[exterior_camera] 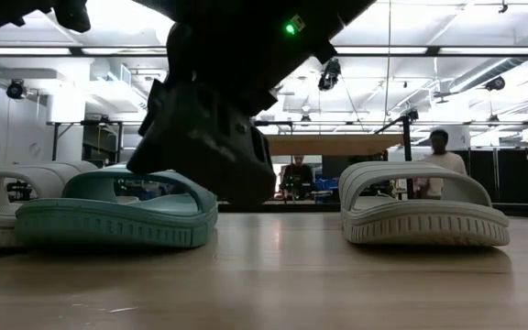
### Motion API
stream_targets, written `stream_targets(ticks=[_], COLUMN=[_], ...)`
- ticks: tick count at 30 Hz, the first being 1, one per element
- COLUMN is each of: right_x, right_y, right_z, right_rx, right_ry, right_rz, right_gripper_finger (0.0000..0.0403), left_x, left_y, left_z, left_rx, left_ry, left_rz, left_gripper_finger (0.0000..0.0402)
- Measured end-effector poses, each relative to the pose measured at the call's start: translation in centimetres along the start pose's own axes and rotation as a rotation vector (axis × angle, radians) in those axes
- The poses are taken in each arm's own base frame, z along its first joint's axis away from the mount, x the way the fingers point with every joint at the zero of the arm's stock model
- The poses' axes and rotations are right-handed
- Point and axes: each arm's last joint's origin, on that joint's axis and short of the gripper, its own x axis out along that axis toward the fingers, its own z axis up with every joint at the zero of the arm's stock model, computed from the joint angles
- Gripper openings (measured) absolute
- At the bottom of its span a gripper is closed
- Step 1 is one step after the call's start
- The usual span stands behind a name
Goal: Pick and place slides into the shelf
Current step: Put the green slide on the shelf next to the other green slide
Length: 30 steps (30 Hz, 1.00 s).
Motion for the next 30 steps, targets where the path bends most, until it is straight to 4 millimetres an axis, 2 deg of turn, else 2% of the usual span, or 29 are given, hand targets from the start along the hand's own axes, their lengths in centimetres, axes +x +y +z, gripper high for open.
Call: stream_targets(ticks=[10, 16, 24, 30], right_x=[1.1, 1.9, 2.2, 2.9], right_y=[1.7, 2.4, 2.0, 1.3], right_z=[0.7, 0.6, 0.4, 0.1], right_rx=[-0.081, -0.128, -0.075, -0.033], right_ry=[0.085, 0.145, 0.167, 0.180], right_rz=[-0.009, -0.097, -0.151, -0.164], right_gripper_finger=[0.0181, 0.0182, 0.0181, 0.0165], left_x=[0.0, 0.0, 0.0, 0.0], left_y=[0.0, 0.0, 0.0, 0.0], left_z=[0.0, -0.1, -0.1, -0.1], left_rx=[-0.001, -0.001, -0.001, 0.000], left_ry=[0.003, 0.008, 0.008, 0.007], left_rz=[0.000, -0.001, -0.001, -0.001], left_gripper_finger=[0.0208, 0.0208, 0.0208, 0.0208])
